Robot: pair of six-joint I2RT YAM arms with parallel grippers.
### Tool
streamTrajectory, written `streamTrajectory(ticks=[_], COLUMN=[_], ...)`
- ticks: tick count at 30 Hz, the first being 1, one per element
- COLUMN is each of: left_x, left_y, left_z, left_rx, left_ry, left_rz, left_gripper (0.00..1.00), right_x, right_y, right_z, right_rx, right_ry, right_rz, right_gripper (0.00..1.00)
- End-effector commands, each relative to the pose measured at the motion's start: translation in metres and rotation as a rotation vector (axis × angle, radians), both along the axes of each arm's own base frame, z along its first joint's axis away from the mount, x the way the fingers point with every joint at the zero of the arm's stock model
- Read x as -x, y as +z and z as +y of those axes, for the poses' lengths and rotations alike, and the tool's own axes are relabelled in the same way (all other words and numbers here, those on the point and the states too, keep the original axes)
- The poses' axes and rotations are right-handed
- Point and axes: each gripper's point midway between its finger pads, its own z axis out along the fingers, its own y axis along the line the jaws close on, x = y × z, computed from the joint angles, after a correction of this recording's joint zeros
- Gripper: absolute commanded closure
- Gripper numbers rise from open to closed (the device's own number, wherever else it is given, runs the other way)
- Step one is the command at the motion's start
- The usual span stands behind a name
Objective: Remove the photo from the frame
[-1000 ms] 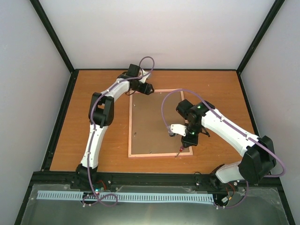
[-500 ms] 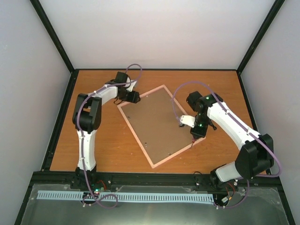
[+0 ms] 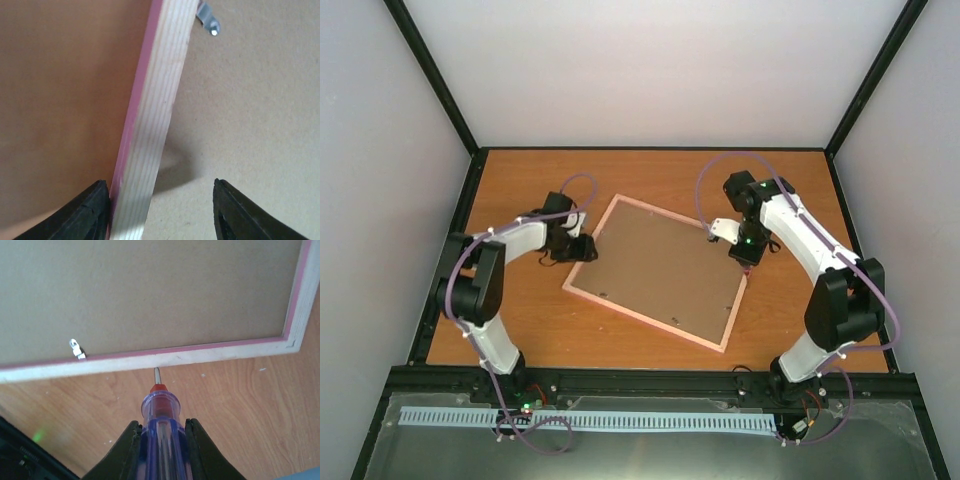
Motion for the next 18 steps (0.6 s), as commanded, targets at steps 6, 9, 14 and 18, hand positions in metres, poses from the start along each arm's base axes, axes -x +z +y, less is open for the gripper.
streamTrajectory(ticks=[6,9,14,18], left_x=[0.102,0.125,0.128,0.123], left_y=[0.008,0.008,0.024,0.027], left_z=[-0.014,-0.015,-0.009,0.007], left_rx=[0.099,0.1,0.101,0.051], left_ry=[0.101,0.134,0.238,0.333], left_rz=[0.118,0.129,0.09,0.041], left_gripper=[0.44,0.44,0.45,0.44], right_x=[-0.089,-0.098,-0.113,-0.126], right_y=[-0.001,0.0,0.013,0.044], right_z=[0.019,0.022,0.014,0.008], right_rx=[-0.081,-0.09,-0.057,-0.048], right_ry=[-0.056,-0.068,-0.115,-0.189], right_rz=[-0.236,-0.244,-0.302,-0.392], right_gripper=[0.97,0.97,0.97,0.97])
